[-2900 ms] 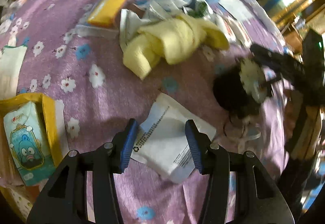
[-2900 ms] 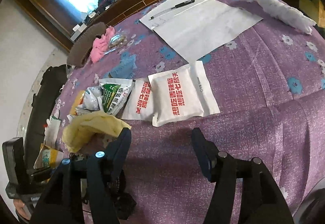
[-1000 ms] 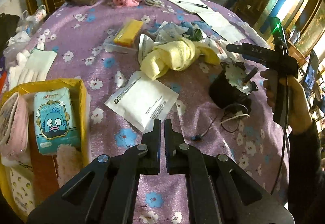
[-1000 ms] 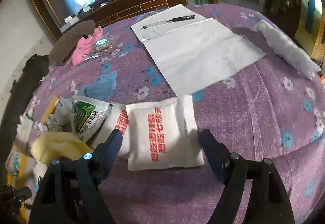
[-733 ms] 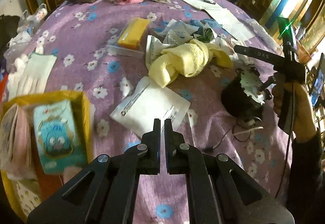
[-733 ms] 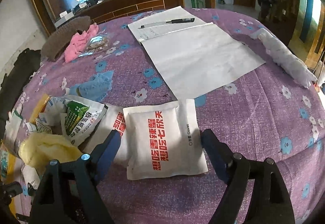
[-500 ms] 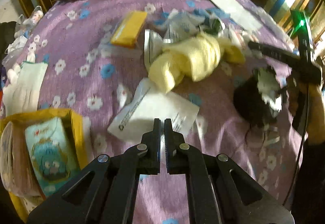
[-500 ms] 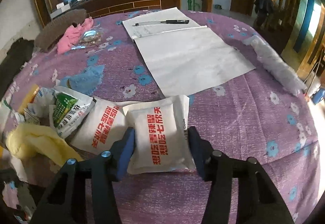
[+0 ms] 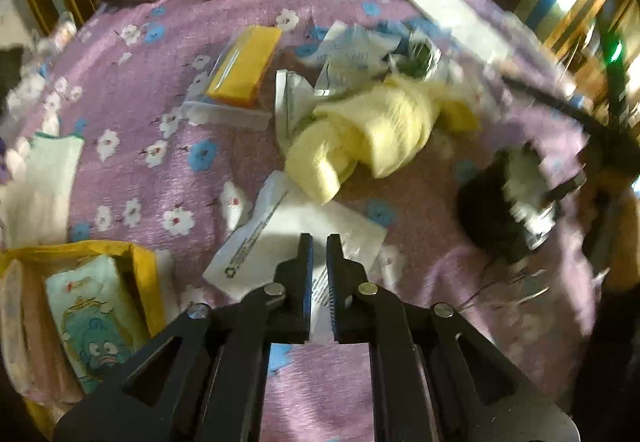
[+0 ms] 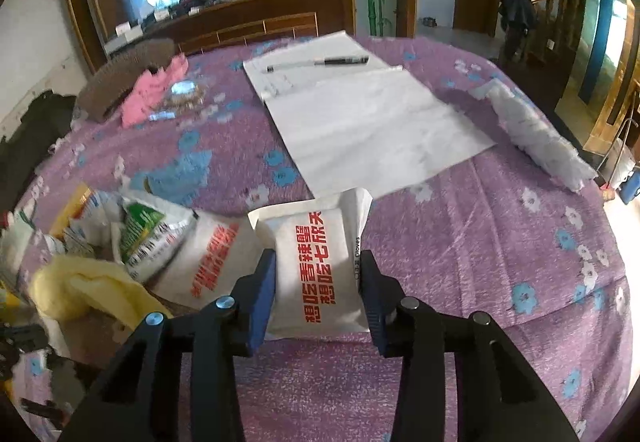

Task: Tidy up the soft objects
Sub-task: 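Grasp white flat packet with left tool while right tool grasps white printed snack bag, then carry both packets over the tray and release them inside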

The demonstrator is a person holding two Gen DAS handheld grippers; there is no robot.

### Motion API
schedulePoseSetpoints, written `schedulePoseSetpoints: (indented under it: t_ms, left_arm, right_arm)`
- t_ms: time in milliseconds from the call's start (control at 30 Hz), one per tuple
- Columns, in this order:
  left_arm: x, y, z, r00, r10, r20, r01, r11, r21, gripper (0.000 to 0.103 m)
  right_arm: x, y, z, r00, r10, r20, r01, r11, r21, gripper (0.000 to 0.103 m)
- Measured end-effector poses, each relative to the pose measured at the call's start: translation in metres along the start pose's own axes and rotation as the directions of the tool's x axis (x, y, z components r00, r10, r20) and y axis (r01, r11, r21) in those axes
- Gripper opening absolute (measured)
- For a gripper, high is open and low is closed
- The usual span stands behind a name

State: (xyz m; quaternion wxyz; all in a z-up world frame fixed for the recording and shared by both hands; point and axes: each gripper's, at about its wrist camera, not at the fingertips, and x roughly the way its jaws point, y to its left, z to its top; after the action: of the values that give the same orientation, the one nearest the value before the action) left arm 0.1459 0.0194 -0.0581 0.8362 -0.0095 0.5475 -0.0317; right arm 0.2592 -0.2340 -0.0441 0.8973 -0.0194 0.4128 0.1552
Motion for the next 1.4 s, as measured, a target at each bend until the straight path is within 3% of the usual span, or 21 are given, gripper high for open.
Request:
schedulePoseSetpoints:
  t_ms: [133, 267, 300, 367, 400, 600, 800, 833, 967, 1100, 1400]
  left_arm:
    - [0.002, -0.012, -0.002, 0.995, 0.088, 0.043, -0.090, 0.994, 0.054, 0.007]
    - [0.004, -0.024, -0.005, 0.985, 0.147, 0.090, -0.158, 0.979, 0.127, 0.019]
    - [0.003, -0.022, -0.005, 0.988, 0.133, 0.072, -0.141, 0.983, 0.114, 0.027]
    - [-0.001, -0.014, -0.004, 0.995, 0.088, 0.055, -0.091, 0.994, 0.054, 0.080]
    - [-0.003, -0.010, -0.005, 0.996, 0.071, 0.059, -0.073, 0.997, 0.034, 0.083]
    - [0.014, -0.003, -0.004, 0.995, 0.102, -0.004, -0.102, 0.994, 0.046, 0.086]
    - [0.020, -0.003, 0.004, 0.997, 0.060, -0.044, -0.058, 0.997, 0.053, 0.086]
    - [0.019, -0.004, 0.002, 0.998, 0.049, -0.044, -0.046, 0.997, 0.064, 0.085]
    - [0.009, -0.005, -0.004, 0.997, 0.082, 0.009, -0.082, 0.995, 0.064, 0.059]
    - [0.006, -0.008, -0.009, 0.996, 0.085, 0.028, -0.087, 0.994, 0.061, 0.056]
    - [-0.011, -0.021, -0.030, 0.999, -0.010, 0.036, 0.009, 0.999, 0.050, 0.051]
  right_arm:
    - [-0.007, 0.004, 0.001, 1.000, 0.007, 0.020, -0.007, 1.000, -0.008, 0.041]
    - [-0.007, 0.004, -0.001, 1.000, 0.023, 0.012, -0.023, 1.000, -0.006, 0.041]
    - [-0.007, 0.004, -0.001, 1.000, 0.024, 0.010, -0.024, 1.000, -0.007, 0.041]
    - [-0.007, 0.005, -0.002, 1.000, 0.030, 0.007, -0.030, 0.999, -0.012, 0.041]
    - [-0.007, 0.006, -0.002, 0.999, 0.032, 0.007, -0.031, 0.999, -0.012, 0.041]
    - [-0.008, 0.009, -0.002, 0.999, 0.046, 0.005, -0.046, 0.999, -0.018, 0.041]
    - [-0.005, 0.011, -0.006, 0.999, 0.051, -0.007, -0.051, 0.998, -0.023, 0.041]
    - [-0.006, 0.010, -0.005, 0.999, 0.052, -0.005, -0.052, 0.998, -0.022, 0.041]
    - [-0.008, 0.010, -0.004, 0.999, 0.054, 0.002, -0.054, 0.998, -0.022, 0.041]
    - [-0.009, 0.010, -0.005, 0.998, 0.060, 0.006, -0.060, 0.998, -0.021, 0.041]
    - [-0.024, 0.014, -0.003, 0.991, 0.124, 0.042, -0.124, 0.992, -0.009, 0.041]
